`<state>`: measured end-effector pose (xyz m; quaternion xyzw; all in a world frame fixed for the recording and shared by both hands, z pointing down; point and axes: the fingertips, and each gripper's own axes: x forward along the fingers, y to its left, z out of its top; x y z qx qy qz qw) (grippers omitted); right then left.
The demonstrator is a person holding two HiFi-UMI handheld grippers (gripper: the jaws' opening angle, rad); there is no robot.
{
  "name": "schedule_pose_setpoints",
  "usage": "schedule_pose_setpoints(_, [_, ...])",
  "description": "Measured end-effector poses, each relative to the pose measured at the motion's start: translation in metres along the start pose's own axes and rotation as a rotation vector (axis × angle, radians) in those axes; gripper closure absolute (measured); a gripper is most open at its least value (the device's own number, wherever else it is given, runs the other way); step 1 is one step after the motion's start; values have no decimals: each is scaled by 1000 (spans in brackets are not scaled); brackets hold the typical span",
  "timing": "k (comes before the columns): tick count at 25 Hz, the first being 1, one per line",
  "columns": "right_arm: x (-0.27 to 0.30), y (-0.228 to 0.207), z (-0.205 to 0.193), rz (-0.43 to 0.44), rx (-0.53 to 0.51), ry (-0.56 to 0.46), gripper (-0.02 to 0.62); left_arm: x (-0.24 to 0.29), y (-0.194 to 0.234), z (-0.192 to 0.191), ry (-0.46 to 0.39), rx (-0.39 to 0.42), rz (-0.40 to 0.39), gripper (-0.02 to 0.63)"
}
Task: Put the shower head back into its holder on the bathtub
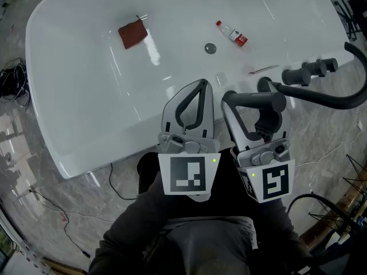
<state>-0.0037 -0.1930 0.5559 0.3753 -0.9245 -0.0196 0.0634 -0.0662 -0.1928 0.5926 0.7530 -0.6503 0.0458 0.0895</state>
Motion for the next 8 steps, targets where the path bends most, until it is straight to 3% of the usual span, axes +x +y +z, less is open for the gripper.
schedule_pose_setpoints(8, [-1, 0, 0, -1, -1, 5, 273, 0, -1, 1, -6, 3, -4, 604])
